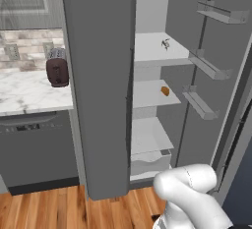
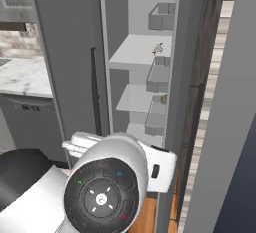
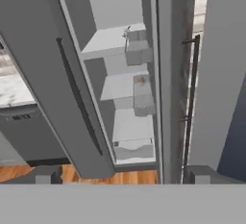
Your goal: Pick up the frozen fish from the freezer, place it on any shelf in the fridge, and close the fridge and freezer doors when done.
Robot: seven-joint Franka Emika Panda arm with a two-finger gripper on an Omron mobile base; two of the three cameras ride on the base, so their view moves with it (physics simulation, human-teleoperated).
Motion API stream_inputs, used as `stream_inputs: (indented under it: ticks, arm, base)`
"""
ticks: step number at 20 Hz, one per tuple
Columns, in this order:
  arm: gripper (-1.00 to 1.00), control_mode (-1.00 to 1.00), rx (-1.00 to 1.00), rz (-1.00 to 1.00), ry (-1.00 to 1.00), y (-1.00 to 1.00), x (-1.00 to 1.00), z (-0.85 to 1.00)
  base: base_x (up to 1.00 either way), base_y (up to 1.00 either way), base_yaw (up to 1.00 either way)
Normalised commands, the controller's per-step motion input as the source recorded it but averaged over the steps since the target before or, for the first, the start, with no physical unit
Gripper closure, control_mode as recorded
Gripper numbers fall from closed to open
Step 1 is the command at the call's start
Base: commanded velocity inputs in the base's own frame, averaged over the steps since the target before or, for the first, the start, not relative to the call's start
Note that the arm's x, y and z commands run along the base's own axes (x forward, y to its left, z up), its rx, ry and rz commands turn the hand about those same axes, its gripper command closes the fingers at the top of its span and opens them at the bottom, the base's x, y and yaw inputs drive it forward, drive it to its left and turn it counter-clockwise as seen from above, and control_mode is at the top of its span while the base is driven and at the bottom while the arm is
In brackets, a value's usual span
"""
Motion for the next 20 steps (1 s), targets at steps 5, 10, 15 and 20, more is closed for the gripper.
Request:
stream_inputs:
  ticks: [5, 10, 15, 20]
  arm:
    - [-1.00, -1.00, 0.10, 0.00, 0.00, -0.86, 0.38, -0.28]
    - [-1.00, -1.00, 0.07, -0.04, 0.00, -0.59, 0.59, -0.43]
    - [-1.00, -1.00, 0.01, -0.12, 0.00, -0.34, 0.79, -0.48]
    - [-1.00, -1.00, 0.00, -0.16, 0.00, -0.10, 0.87, -0.53]
  base:
    - [0.00, 0.00, 0.00]
    - [0.00, 0.00, 0.00]
    - [0.00, 0.00, 0.00]
    - [0.00, 0.00, 0.00]
